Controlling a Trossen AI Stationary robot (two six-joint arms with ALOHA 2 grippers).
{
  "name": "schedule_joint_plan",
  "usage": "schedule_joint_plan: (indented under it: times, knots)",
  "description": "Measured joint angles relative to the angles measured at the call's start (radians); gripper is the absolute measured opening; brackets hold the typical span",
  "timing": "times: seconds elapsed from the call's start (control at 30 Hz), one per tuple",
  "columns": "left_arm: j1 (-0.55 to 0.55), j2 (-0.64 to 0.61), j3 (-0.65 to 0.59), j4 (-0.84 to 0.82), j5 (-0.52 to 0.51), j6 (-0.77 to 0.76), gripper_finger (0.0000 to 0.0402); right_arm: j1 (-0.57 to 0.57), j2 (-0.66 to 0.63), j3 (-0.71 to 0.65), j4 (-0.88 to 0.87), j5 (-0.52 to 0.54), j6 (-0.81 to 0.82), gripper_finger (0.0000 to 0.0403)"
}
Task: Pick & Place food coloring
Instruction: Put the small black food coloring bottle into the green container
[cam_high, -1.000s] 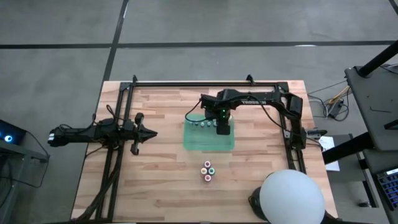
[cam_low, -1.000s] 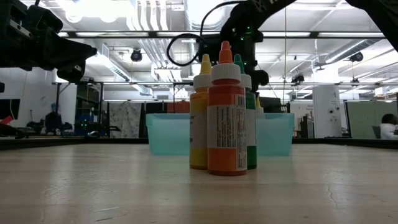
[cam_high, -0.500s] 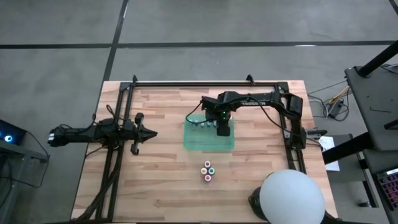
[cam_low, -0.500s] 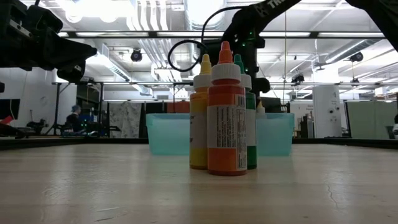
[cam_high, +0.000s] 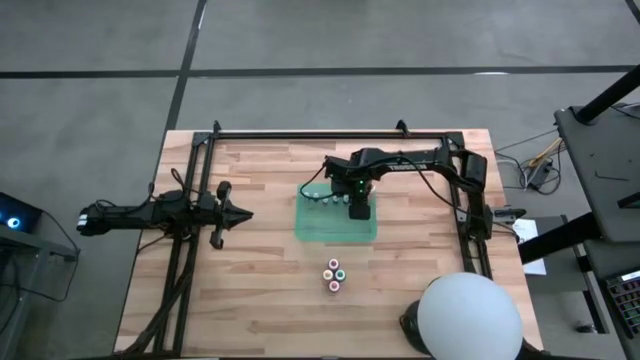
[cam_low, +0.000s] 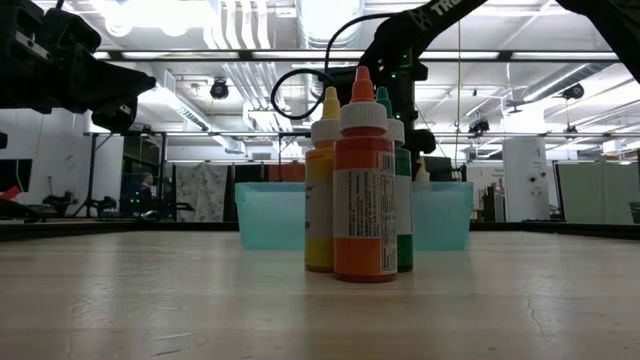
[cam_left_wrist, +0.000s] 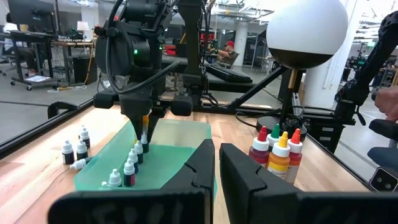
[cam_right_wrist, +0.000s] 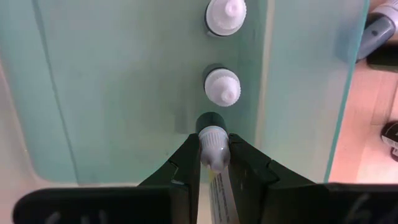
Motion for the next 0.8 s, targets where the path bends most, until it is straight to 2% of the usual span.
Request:
schedule_joint_plan:
  times: [0.8]
  knots:
    - [0.001, 0.000, 0.000, 0.000, 0.000, 0.000, 0.0000, -0.006, 0.000, -0.012, 0.024, 0.025, 0.007, 0.0054]
